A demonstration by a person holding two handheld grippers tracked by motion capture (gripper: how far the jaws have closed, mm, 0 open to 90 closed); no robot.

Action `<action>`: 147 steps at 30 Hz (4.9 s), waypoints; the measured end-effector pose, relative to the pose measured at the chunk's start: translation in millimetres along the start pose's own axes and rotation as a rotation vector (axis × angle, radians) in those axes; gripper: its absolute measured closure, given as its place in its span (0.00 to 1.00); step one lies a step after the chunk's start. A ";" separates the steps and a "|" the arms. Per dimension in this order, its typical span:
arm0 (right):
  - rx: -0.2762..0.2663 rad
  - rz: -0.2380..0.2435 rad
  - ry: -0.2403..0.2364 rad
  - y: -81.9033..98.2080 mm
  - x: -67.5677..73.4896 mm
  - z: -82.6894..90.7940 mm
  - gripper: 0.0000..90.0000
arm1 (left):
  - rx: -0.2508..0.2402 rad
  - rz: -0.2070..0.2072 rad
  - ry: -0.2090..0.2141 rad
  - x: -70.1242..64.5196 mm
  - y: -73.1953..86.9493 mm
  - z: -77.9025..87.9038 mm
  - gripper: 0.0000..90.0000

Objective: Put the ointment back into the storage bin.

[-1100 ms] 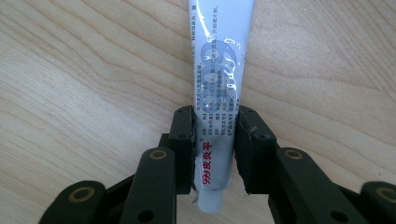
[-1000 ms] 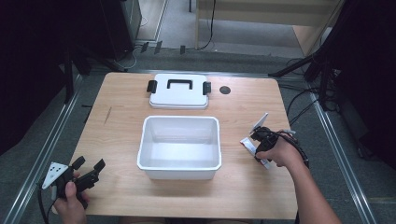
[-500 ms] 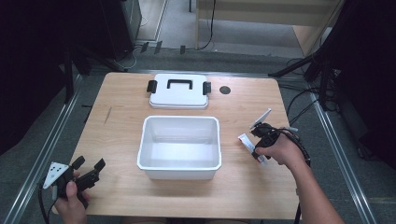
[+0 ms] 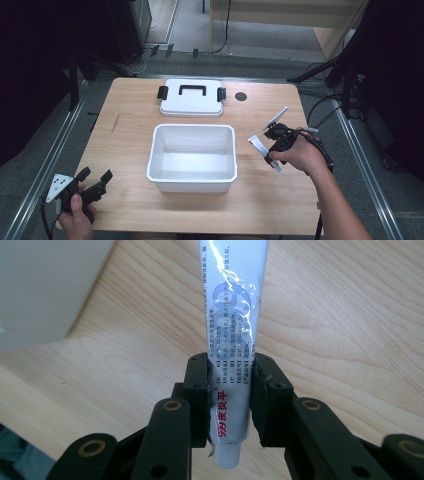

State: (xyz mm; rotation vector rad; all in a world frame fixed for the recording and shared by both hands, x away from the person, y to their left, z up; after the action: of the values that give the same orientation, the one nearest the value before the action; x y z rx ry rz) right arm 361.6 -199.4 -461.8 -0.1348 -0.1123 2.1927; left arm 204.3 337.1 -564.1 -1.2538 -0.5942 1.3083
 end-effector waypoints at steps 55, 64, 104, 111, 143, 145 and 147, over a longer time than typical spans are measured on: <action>-0.100 0.301 -0.103 -84.0 126.7 66.3 0.81 | 0.015 0.017 -0.015 0.6 -1.0 -3.7 0.15; -0.086 0.294 -0.095 -87.0 124.7 48.7 0.81 | 0.014 0.018 -0.014 0.8 -0.9 -3.8 0.15; 0.039 0.454 0.041 -86.5 147.1 -12.4 0.80 | 0.029 0.011 -0.020 0.5 -0.8 -4.4 0.16; 0.036 0.454 0.034 -86.9 146.5 -13.1 0.80 | 0.032 0.009 -0.020 0.6 -0.9 -4.9 0.16; 0.046 0.470 0.002 -85.4 145.9 -12.4 0.80 | 0.041 0.015 -0.013 0.7 -0.9 -5.5 0.16; 0.048 0.472 0.003 -85.0 146.1 -12.3 0.80 | 0.041 0.015 -0.013 0.7 -0.9 -5.5 0.16; 0.049 0.471 0.003 -84.9 146.2 -12.2 0.80 | 0.041 0.016 -0.013 0.7 -0.9 -5.5 0.16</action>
State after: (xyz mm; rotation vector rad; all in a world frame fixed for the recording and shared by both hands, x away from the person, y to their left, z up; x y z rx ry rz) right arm 346.1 -30.8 -471.0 -0.1479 -0.0249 2.6621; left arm 209.8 336.1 -565.1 -1.2197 -0.5652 1.3360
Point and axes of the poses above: each handheld gripper's, and its own axes: z roughly backward along the jaws, y roughly out of its underside, x roughly to its left, the point moved 3 cm from there along -z, roughly forward along the jaws, and after that the axes turned 8 degrees about y, right-handed, at the moved point
